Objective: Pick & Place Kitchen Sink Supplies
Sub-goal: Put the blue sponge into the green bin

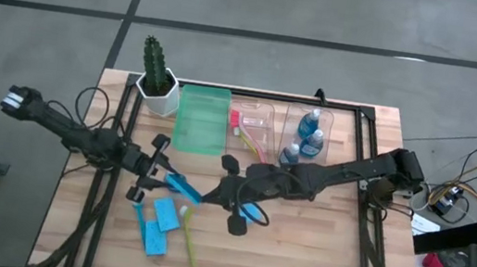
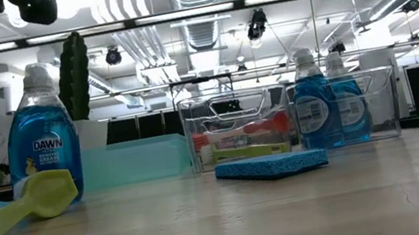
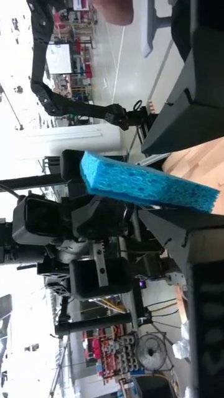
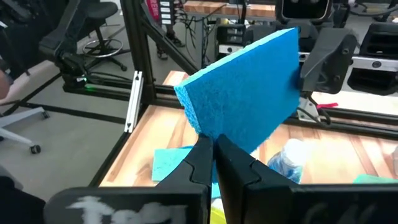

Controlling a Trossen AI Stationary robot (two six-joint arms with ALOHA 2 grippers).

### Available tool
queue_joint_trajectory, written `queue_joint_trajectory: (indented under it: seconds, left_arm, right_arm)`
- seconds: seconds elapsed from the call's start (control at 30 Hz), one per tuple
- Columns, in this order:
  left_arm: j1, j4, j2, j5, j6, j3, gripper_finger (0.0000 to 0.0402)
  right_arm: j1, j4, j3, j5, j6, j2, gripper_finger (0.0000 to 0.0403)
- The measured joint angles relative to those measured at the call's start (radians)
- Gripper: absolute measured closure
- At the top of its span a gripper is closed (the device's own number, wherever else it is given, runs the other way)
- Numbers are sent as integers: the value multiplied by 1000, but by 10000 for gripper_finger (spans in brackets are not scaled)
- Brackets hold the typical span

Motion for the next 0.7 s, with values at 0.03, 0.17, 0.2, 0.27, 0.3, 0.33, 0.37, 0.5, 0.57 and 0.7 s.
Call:
queue_joint_trajectory:
  seconds: [0.03, 0.17, 0.2, 0.27, 0.3, 0.33, 0.37, 0.5, 0.57, 0.7]
  left_arm:
    - [0, 0, 0, -1, -4, 0, 266]
    - [0, -1, 0, -1, -6, 0, 307]
    - [0, 0, 0, -1, -6, 0, 319]
    - [0, -1, 0, -1, -6, 0, 343]
    - [0, -1, 0, -1, -6, 0, 354]
    - [0, -2, 0, -1, -6, 0, 365]
    - [0, -2, 0, -1, -6, 0, 374]
    - [0, -5, -2, -5, -7, 0, 395]
    - [0, -7, -2, -20, -15, 0, 392]
    - [0, -10, -5, -67, -22, 0, 380]
  right_arm:
    - [0, 0, 0, 0, 0, 0, 394]
    - [0, 1, 0, 0, -1, 0, 394]
    - [0, 3, 0, 0, -3, 0, 394]
    - [0, 3, 0, 0, -1, 0, 394]
    - [0, 3, 0, 0, 2, 0, 394]
    - [0, 3, 0, 0, 5, 0, 394]
    - [0, 3, 0, 1, 11, 0, 394]
    - [0, -13, 0, 2, 19, 0, 379]
    - [1, -38, 0, 4, 27, -4, 361]
    - [2, -108, 0, 4, 66, -15, 319]
